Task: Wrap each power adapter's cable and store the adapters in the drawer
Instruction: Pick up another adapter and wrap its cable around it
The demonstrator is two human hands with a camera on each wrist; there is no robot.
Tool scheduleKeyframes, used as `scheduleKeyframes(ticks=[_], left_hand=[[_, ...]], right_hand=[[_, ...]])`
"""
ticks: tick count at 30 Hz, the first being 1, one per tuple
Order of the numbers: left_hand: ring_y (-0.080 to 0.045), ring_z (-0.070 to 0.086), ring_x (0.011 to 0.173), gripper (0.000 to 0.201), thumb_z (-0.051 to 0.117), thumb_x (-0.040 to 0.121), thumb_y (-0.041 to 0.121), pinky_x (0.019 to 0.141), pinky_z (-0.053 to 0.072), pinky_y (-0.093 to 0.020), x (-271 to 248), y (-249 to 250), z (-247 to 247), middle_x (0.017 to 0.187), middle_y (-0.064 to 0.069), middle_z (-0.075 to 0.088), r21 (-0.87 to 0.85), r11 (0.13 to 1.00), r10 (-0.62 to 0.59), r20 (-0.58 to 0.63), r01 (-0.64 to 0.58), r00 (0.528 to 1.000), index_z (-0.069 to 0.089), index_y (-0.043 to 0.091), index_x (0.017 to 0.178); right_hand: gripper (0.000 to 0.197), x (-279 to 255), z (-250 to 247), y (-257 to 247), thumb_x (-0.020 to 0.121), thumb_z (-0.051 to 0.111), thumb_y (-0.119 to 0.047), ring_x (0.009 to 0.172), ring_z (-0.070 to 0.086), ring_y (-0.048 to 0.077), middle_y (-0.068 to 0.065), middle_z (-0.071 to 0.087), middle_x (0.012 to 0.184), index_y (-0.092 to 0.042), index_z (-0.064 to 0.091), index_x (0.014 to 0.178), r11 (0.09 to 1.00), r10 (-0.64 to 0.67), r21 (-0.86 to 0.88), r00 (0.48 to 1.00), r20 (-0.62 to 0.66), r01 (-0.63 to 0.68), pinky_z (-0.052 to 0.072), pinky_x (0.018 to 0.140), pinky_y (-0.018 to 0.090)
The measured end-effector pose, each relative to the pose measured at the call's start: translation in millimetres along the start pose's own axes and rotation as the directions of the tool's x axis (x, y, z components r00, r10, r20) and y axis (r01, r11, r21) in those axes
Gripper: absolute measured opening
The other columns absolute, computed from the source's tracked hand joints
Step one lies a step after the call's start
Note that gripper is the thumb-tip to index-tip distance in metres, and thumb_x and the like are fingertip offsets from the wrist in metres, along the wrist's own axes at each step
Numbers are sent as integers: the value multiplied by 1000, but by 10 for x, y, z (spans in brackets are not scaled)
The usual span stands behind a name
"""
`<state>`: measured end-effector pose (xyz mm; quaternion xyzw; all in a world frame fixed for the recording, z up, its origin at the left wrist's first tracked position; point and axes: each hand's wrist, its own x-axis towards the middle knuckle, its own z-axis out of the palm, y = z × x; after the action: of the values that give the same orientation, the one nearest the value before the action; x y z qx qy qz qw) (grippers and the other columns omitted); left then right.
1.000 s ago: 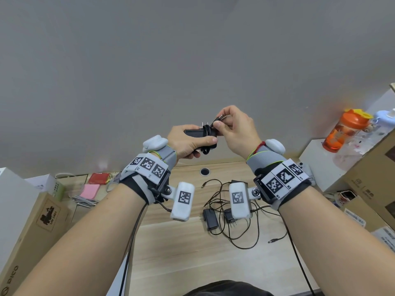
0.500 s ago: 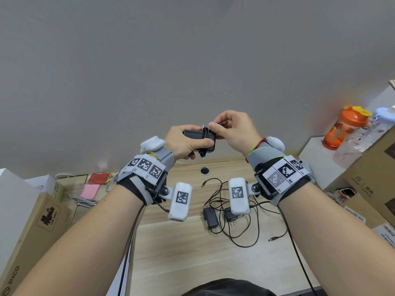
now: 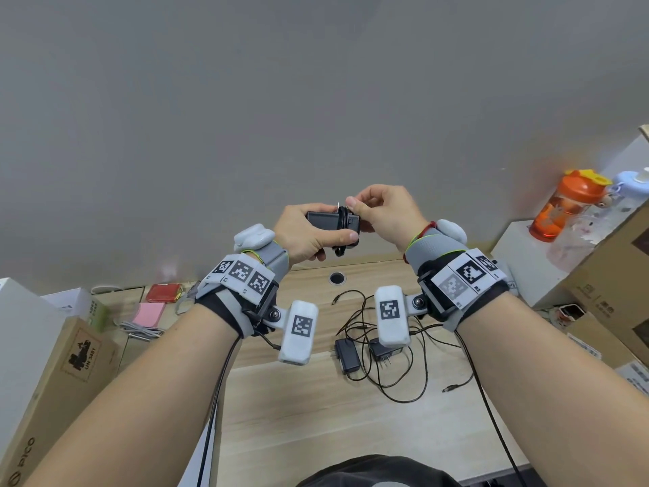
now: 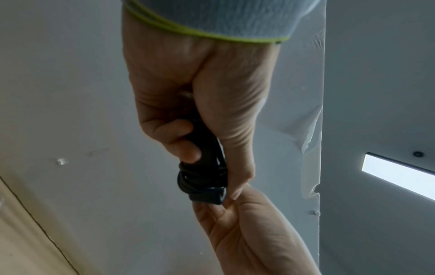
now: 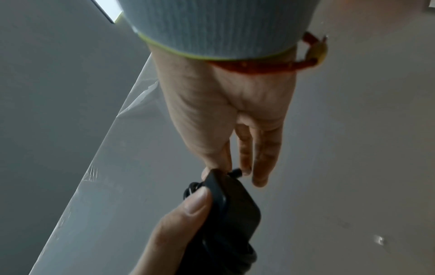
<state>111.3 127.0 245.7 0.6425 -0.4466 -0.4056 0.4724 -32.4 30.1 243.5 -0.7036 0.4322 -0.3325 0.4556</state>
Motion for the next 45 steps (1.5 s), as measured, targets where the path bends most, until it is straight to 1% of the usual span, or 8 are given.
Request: scheduleKeyframes(ticks=[7, 19, 22, 26, 31, 35, 39, 45], left_hand=[[-18, 55, 50, 50, 90, 68, 23, 52, 45, -27, 32, -15, 46, 69, 2, 71, -49, 999, -20, -38, 18, 999, 67, 21, 112], [-24, 49, 59, 61, 94, 56, 17, 45, 38, -25, 53, -386, 534, 65, 1, 67, -114, 990, -49, 247, 79, 968, 67, 15, 110], [-19, 44, 50, 43, 92, 61, 12, 43, 36, -23, 28, -463, 672, 60, 4, 62, -89, 992, -55, 306, 86, 951, 69, 15, 97], [-15, 44, 47, 49, 95, 53, 18, 41, 35, -21, -7, -593, 837, 59, 7, 62, -112, 986, -77, 354, 124, 932, 69, 18, 96], [-16, 55, 51, 52, 90, 62, 8, 42, 42, -22, -33, -669, 994, 77, -2, 66, -135, 982, -77, 340, 130, 937, 66, 16, 107], [-10, 57, 48, 44, 86, 67, 4, 44, 48, -21, -43, -718, 1104, 85, -1, 68, -146, 975, -118, 309, 170, 944, 64, 21, 100], [-13, 68, 69, 65, 91, 61, 8, 56, 55, -25, -56, -805, 1234, 106, -9, 68, -140, 964, -168, 334, 226, 927, 62, 13, 118], [-17, 69, 78, 69, 93, 58, 8, 64, 58, -28, -182, -824, 1601, 107, -12, 68, -44, 980, -165, 359, 193, 919, 60, 14, 119]], right_hand=[[38, -97, -36, 53, 92, 58, -48, 82, 74, 32, 21, 71, 100, -13, 73, 92, 990, 74, 114, 990, 120, -88, 60, 83, 44], [29, -570, -300, 445, 102, 51, -27, 50, 63, 14, 4, 61, 63, -4, 61, 89, 935, 274, 211, 958, 81, -285, 58, 55, 31], [32, -666, -309, 627, 103, 48, -28, 50, 63, 16, 10, 61, 65, -3, 59, 86, 921, 343, 184, 938, 39, -344, 55, 50, 29], [42, -731, -351, 805, 100, 53, -35, 67, 67, 31, 24, 65, 84, 6, 61, 99, 895, 417, 174, 909, 3, -411, 57, 58, 37], [17, -854, -430, 910, 97, 58, -31, 73, 69, 35, 25, 67, 93, -18, 56, 86, 888, 433, 212, 898, -83, -408, 60, 65, 49], [19, -924, -461, 975, 101, 51, -32, 69, 70, 29, 19, 67, 94, -14, 56, 100, 879, 428, 266, 900, -79, -395, 59, 59, 37], [44, -1006, -516, 1089, 99, 50, -45, 82, 65, 31, 20, 66, 102, -6, 60, 117, 849, 454, 300, 891, 11, -436, 61, 74, 43], [27, -1247, -745, 1318, 94, 64, -25, 99, 69, 20, 7, 71, 108, -13, 66, 119, 836, 401, 337, 901, 163, -433, 59, 78, 33]])
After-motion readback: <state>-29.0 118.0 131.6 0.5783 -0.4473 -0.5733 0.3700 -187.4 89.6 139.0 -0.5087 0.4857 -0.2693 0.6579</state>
